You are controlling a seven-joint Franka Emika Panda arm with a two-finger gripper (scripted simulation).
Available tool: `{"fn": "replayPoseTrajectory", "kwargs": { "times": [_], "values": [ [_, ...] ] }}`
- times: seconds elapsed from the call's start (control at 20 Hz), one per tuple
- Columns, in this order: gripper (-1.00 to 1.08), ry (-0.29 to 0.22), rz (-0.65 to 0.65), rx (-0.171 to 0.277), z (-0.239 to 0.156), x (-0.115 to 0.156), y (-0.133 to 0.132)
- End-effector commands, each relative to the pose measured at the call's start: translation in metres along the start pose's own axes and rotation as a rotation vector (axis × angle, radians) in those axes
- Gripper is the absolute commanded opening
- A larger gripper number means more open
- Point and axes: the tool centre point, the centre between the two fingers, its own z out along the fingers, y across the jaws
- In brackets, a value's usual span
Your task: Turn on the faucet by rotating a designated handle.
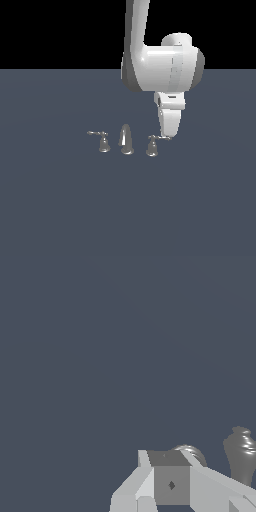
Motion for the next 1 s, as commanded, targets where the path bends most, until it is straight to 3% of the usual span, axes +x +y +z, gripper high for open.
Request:
{"fn": "replayPoseTrajectory", "kwargs": {
  "times": [0.0,0.4,0.5,0.95],
  "values": [
    [-1.0,0.0,0.001,0.0,0.0,0.004,0.006],
    [-1.0,-0.001,0.003,0.0,0.0,0.017,0.032],
    [-1.0,-0.003,-0.007,0.008,0.0,0.009,0.025],
    [-1.0,-0.002,-0.001,0.003,0.0,0.006,0.057]
  ]
}}
